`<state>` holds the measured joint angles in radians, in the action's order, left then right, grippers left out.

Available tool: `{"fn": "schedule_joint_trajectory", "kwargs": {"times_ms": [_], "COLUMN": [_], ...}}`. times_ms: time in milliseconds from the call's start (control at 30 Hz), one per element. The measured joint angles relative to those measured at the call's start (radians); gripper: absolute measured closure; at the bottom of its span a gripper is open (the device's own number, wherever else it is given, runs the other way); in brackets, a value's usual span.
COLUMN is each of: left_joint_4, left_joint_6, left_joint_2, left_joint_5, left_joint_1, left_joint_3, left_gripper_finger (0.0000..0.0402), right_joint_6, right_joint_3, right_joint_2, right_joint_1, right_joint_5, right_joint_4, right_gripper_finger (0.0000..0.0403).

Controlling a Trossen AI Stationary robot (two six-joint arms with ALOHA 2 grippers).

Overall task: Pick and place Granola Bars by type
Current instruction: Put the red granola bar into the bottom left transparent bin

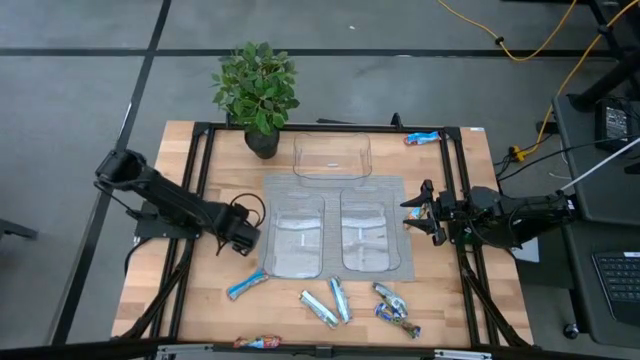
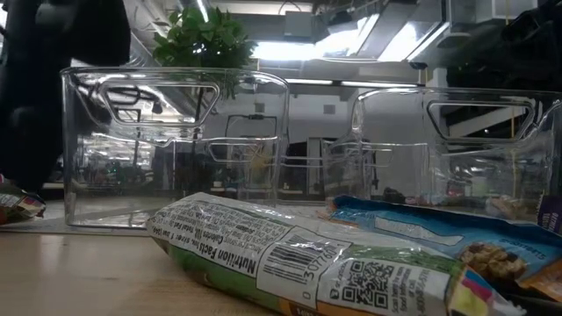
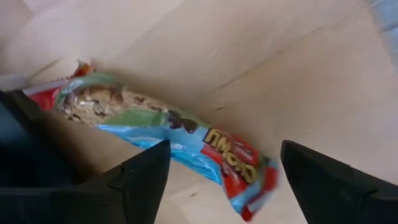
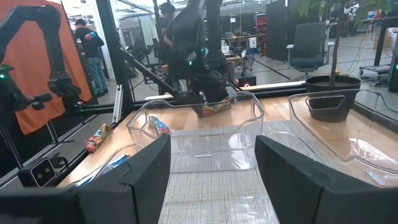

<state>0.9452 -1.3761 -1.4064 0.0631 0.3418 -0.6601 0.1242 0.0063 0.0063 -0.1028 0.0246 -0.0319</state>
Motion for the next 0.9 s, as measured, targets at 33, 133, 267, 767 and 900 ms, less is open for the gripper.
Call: {"fn": "schedule_joint_trajectory", "kwargs": {"times_ms": [33,133,267,767,900], "left_joint_4": [-0.001,-0.011,-0.03,0.008,0.114], "left_joint_6": [-0.01,-0.02,-0.02,0.02,0.029], "left_joint_2": [-0.016,-0.049,-0.064,0.036,0.09], "left_joint_5": [0.0,0.001,-0.005,0.02,0.081], "left_joint_1": [0.004,0.011,0.012,0.01,0.01], "left_joint_3": [0.0,-0.004,-0.003,-0.083,-0.16], "left_gripper_finger": [0.011,0.0127,0.0178,0.038,0.0366], "right_joint_6": [0.001,0.0,0.0,0.0,0.001], "right_joint_3": [0.0,0.0,0.0,0.0,0.0], "right_joint_2": [0.0,0.0,0.0,0.0,0.0], "right_joint_1": [0.0,0.0,0.0,0.0,0.0], "right_joint_5": [0.0,0.0,0.0,0.0,0.0], "right_joint_4": [0.0,0.0,0.0,0.0,0.0], "right_gripper_finger": [0.0167,0.0167,0.0167,0.0167,0.0167]}}
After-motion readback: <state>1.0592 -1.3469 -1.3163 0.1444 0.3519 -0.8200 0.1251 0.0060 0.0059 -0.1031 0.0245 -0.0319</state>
